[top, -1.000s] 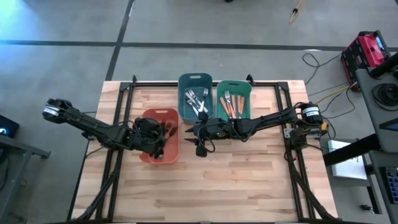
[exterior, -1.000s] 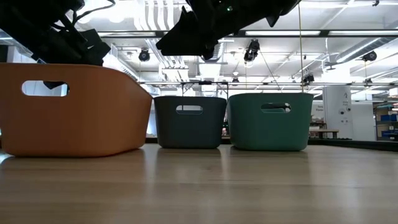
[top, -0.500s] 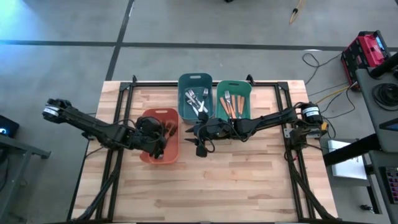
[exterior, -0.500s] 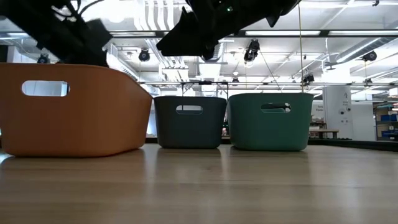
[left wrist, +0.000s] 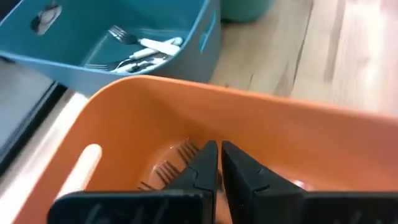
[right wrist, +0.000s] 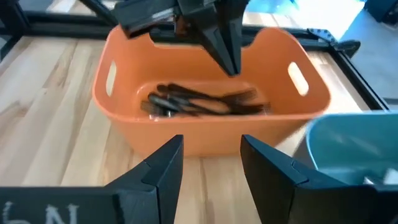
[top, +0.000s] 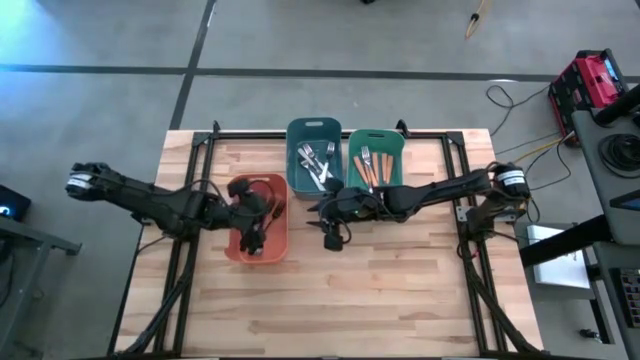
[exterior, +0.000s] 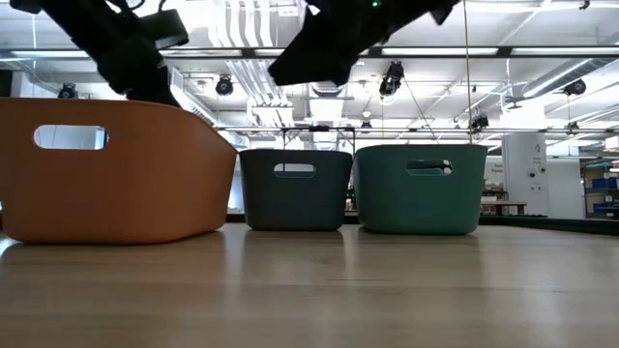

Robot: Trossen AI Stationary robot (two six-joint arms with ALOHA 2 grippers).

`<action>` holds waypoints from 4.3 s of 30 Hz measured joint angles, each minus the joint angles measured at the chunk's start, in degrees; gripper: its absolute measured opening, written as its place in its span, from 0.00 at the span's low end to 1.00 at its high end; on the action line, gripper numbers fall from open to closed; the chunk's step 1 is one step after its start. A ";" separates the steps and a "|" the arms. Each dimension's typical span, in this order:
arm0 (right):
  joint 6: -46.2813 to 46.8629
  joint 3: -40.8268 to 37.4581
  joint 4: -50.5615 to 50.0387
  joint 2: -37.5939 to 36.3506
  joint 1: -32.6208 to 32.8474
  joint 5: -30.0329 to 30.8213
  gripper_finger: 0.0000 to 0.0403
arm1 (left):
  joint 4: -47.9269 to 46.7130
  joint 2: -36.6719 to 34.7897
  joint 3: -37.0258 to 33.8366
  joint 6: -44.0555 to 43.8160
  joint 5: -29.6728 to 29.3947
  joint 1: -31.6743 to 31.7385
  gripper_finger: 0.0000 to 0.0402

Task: Sort silverware by color (type)
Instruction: Adjust the black forks in the orange bin, then adjust the white forks in the blue bin

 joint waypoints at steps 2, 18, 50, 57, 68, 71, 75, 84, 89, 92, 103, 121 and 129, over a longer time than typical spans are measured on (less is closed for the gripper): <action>0.01 0.00 -3.00 -1.54 0.00 0.00 0.38 | -0.25 0.00 -0.20 3.88 1.51 1.40 0.01; 0.07 -0.38 -11.50 -12.10 0.04 0.02 0.38 | -3.61 9.65 -0.28 14.34 13.27 13.57 0.00; 1.57 -2.93 -10.15 -12.04 0.02 2.01 0.38 | -7.77 24.57 1.80 5.66 12.83 15.45 0.00; 1.57 -2.93 -10.15 -12.04 0.02 2.01 0.38 | -9.73 24.57 1.80 3.34 12.83 15.47 0.00; 2.41 -3.43 -10.14 -12.04 0.02 2.01 0.38 | -8.94 24.26 2.54 3.68 11.30 15.47 0.00; 2.52 -3.72 -10.13 -12.04 0.02 2.01 0.38 | -6.72 24.29 2.39 4.47 11.30 15.70 0.00; 3.12 -3.80 -10.15 -12.04 0.02 2.03 0.38 | -9.15 25.01 1.56 4.47 11.32 15.82 0.00; 3.08 -3.80 -10.09 -12.04 0.02 2.05 0.38 | -11.66 25.14 1.48 1.14 11.31 15.86 0.00; 3.06 -3.80 -9.90 -12.04 0.02 2.07 0.38 | -15.67 25.11 1.47 -1.79 11.32 15.95 0.00; 3.02 -3.80 -9.61 -12.04 0.02 2.08 0.38 | -14.68 24.89 1.45 -1.52 11.30 15.95 0.00; 2.97 -3.80 -9.30 -12.04 0.02 2.08 0.38 | -12.71 20.36 2.84 1.08 11.30 15.78 0.00; 2.91 -0.34 -9.65 -11.41 -8.06 8.11 0.20 | 8.25 -4.32 0.59 23.21 8.26 12.37 0.00; -1.19 11.13 -15.41 -3.97 -22.32 -2.99 0.03 | 33.62 -11.37 -7.06 45.28 8.28 17.45 0.00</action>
